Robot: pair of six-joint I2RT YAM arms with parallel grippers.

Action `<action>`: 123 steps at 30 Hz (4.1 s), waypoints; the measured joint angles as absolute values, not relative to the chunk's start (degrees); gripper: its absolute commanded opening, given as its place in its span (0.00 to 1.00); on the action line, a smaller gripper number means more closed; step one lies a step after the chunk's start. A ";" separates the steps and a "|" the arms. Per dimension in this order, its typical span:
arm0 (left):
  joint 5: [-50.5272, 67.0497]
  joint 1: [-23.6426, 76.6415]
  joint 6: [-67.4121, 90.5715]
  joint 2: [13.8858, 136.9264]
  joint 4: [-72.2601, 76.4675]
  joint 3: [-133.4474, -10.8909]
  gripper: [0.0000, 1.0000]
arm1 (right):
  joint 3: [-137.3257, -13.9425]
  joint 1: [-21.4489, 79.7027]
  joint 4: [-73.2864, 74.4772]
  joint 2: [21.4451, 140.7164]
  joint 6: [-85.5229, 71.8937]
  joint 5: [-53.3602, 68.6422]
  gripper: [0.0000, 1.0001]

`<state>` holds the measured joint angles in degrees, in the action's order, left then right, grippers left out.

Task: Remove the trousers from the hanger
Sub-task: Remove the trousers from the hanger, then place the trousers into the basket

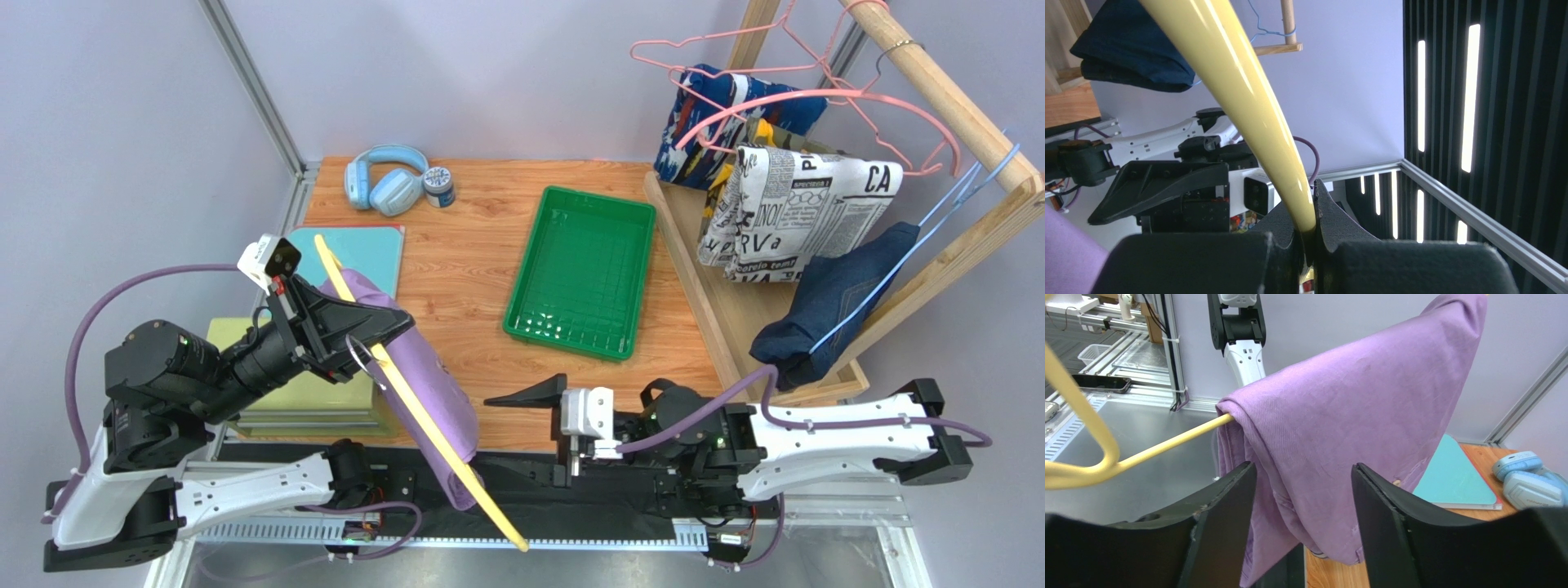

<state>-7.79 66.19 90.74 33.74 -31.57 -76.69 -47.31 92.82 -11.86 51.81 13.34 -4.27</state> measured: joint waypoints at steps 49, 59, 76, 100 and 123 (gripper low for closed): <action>-7.14 66.13 87.72 27.44 -39.42 -77.43 0.00 | -52.88 96.66 -21.43 65.01 16.21 -17.85 0.00; -11.25 66.02 87.77 14.00 -48.86 -71.96 0.00 | -61.80 96.71 -1.98 61.34 16.27 -16.01 0.00; -11.31 65.95 88.73 12.38 -47.09 -58.87 0.00 | -81.32 95.72 0.64 63.83 18.24 -34.72 0.00; -10.79 65.98 78.78 14.31 -55.68 -68.31 0.00 | -78.89 44.21 12.32 61.89 14.81 -33.89 0.00; -4.51 65.98 72.66 17.61 -55.88 -73.58 0.00 | -68.29 33.28 11.38 68.99 16.75 -23.59 0.00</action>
<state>-4.51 65.98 72.66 17.61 -55.88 -73.58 -68.29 33.28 11.38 68.99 16.75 -23.59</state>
